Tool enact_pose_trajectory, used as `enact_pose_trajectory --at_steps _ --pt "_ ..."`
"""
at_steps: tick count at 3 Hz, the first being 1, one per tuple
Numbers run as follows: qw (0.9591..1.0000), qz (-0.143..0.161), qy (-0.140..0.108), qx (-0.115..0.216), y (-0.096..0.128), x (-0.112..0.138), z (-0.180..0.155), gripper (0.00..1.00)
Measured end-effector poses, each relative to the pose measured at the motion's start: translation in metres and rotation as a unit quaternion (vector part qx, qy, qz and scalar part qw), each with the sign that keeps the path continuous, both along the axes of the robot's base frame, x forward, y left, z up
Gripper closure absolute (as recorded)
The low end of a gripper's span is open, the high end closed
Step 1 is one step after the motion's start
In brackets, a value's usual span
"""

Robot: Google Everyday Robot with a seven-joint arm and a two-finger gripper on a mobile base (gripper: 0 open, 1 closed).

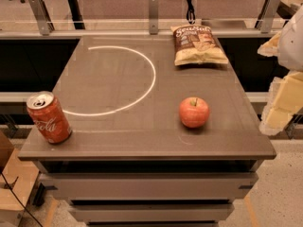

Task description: Pick apple

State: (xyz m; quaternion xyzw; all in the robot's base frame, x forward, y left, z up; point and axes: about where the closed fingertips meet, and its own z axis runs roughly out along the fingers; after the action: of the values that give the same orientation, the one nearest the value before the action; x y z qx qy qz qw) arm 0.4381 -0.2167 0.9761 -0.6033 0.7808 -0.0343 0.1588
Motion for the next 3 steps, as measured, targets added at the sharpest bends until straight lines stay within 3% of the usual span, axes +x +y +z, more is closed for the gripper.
enact_pose_trajectory --at_steps 1,3 --pt "1.0 0.0 0.0 0.0 0.0 0.0 0.0 0.0" --pt "0.9973 0.031 0.011 0.066 0.018 0.009 -0.021 0.0"
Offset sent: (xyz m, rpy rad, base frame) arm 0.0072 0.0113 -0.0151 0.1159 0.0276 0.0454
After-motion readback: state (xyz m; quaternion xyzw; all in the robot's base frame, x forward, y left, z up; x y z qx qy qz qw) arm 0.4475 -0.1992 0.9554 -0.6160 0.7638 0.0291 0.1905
